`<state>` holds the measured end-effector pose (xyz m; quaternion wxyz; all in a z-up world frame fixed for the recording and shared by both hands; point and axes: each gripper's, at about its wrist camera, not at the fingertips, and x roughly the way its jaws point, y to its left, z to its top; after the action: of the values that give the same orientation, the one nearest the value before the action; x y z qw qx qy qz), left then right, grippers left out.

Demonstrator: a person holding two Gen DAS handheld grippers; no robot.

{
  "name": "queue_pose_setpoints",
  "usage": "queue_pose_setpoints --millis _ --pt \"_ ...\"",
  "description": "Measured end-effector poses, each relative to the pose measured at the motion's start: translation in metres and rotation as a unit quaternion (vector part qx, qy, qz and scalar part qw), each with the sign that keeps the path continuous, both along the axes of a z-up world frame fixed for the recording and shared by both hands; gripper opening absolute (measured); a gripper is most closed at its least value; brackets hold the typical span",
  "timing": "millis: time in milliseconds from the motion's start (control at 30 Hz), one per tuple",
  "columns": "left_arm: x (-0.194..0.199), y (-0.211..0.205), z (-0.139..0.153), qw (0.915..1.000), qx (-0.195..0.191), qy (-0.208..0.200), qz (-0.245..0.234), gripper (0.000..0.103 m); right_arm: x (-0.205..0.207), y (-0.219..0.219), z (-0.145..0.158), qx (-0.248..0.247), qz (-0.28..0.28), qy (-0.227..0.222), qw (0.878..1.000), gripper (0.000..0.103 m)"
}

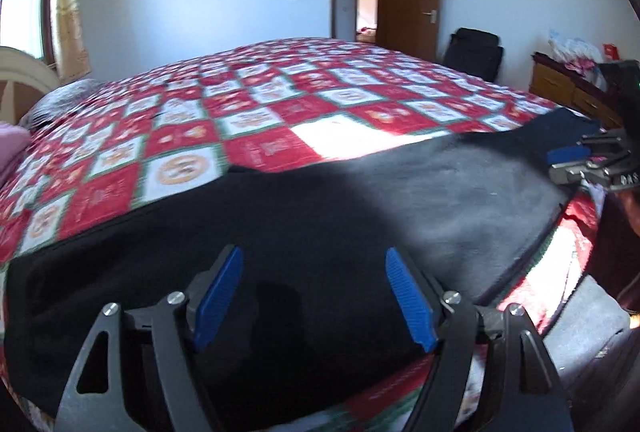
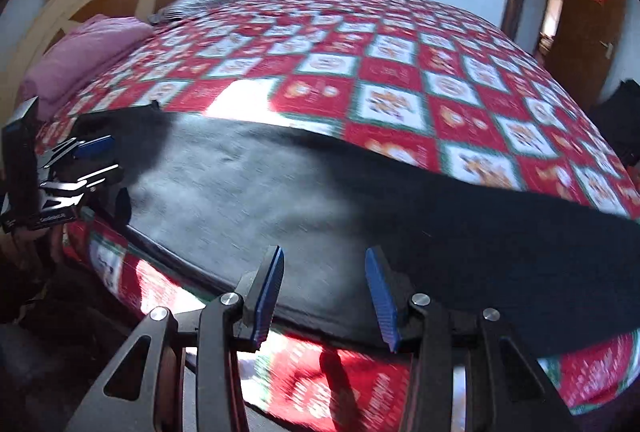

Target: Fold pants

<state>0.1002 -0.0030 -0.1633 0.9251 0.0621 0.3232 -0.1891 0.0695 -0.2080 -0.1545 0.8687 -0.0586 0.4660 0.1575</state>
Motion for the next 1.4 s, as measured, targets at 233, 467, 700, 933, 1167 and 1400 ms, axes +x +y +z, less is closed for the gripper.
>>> queue_pose_setpoints --millis 233,467,700,933,1167,1400 --pt "0.001 0.025 -0.009 0.9996 0.009 0.017 0.022 0.077 0.0 0.027 -0.027 -0.055 0.023 0.037 0.998 0.045" --pt "0.007 0.064 0.006 0.9955 0.018 -0.006 0.092 0.095 0.016 0.051 0.002 -0.02 0.035 0.006 0.999 0.045" --pt "0.017 0.109 0.002 0.9841 0.03 0.005 0.175 0.095 0.038 0.147 0.019 0.007 0.124 -0.038 0.991 0.045" --pt "0.022 0.138 -0.01 0.9781 0.015 0.023 0.206 0.097 0.04 0.201 -0.008 0.002 0.155 -0.015 0.988 0.045" --pt "0.02 0.143 -0.018 0.9792 0.024 -0.002 0.201 0.103 0.035 0.2 -0.031 -0.011 0.155 -0.004 0.988 0.045" --pt "0.023 0.152 -0.019 0.9788 0.021 -0.018 0.203 0.103 0.054 0.2 -0.009 0.037 0.154 -0.004 0.987 0.045"
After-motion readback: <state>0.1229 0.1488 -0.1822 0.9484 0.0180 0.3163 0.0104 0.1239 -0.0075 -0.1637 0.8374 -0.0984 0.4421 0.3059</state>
